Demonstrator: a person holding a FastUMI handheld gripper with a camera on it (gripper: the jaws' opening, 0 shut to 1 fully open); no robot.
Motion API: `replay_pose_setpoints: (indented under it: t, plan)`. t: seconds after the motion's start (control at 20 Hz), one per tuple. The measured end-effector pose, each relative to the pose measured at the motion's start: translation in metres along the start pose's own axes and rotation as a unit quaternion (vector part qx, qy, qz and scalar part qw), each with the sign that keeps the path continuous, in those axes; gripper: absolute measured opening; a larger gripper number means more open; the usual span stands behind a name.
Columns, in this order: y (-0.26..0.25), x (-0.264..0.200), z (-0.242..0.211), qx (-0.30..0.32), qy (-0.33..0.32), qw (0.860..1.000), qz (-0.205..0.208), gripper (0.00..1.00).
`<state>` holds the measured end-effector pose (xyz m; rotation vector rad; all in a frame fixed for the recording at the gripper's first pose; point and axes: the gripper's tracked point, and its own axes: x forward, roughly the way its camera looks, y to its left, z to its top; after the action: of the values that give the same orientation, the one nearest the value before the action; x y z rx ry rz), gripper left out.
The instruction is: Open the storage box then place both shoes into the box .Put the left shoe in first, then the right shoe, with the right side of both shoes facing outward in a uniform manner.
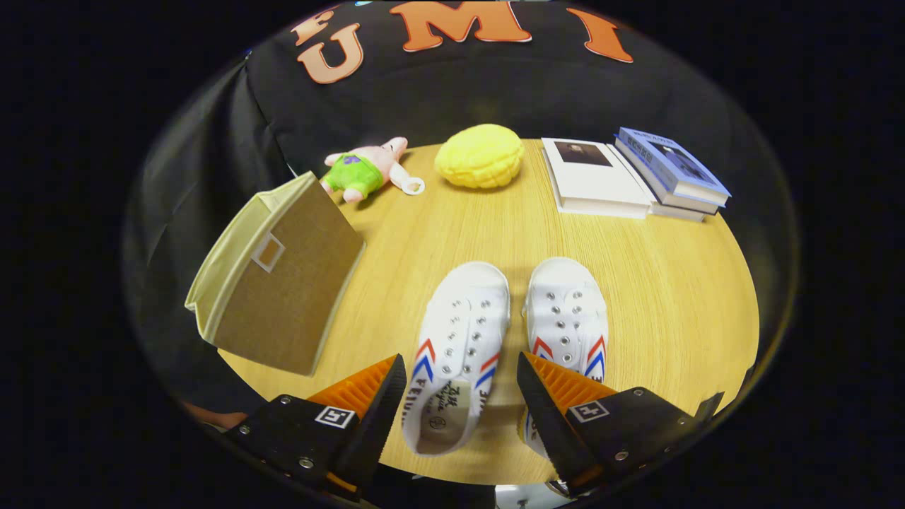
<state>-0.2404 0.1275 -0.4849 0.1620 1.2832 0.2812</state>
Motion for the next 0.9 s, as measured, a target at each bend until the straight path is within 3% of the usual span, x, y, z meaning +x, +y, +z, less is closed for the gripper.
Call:
replay_pose_setpoints:
  t: [0.45, 0.5, 0.6, 0.8, 0.9]
  plan:
    - [-0.014, 0.041, -0.031, -0.093, 0.045, 0.995, -0.009, 0.72]
    - [-0.009, 0.043, -0.029, -0.074, 0.043, 0.996, 0.005, 0.61]
    - [-0.006, 0.050, -0.035, -0.027, 0.054, 0.998, 0.036, 0.53]
    - [0.022, 0.059, -0.029, 0.100, 0.081, 0.982, 0.140, 0.50]
    - [0.032, 0.071, -0.020, 0.166, 0.084, 0.971, 0.150, 0.43]
